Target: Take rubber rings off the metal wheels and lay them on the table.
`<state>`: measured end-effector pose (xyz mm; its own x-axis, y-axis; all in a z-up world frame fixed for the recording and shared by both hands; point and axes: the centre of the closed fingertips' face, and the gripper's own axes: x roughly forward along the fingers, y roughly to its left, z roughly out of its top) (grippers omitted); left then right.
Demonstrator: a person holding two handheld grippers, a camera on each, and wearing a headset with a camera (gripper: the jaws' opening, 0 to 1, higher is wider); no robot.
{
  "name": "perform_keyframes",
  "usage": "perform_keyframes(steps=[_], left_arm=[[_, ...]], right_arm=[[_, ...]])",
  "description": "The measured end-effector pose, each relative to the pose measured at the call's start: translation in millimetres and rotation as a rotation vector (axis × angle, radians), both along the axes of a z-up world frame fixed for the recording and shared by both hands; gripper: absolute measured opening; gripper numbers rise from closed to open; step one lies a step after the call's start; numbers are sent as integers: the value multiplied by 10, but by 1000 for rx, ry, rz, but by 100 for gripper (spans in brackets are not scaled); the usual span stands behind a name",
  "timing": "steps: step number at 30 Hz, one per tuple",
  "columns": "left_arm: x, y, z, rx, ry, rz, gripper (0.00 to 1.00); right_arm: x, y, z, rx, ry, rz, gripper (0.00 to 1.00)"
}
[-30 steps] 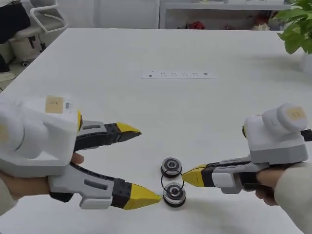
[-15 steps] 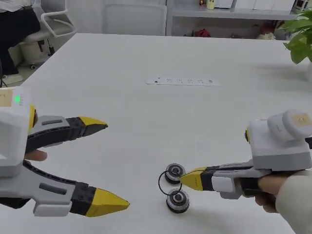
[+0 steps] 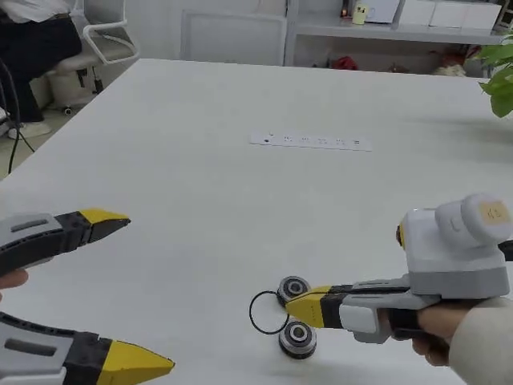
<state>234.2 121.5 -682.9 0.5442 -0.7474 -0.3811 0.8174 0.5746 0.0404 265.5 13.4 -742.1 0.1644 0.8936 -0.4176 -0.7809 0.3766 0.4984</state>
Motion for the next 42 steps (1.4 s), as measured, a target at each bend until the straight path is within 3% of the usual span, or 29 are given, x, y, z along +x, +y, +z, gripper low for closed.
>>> perform_keyframes(steps=[15, 31, 34, 42], left_arm=[[-123, 59, -246, -22, 54, 60, 100], [-177, 8, -319, -42, 78, 63, 99], [-185, -2, -337, -43, 83, 63, 99], [-192, -9, -338, -52, 85, 69, 99]], right_arm=[[-86, 156, -83, -13, 0, 40, 0], [-105, 267, -269, -51, 5, 44, 0], [-115, 296, -296, -43, 23, 40, 0], [-114, 331, -394, -83, -4, 50, 0]])
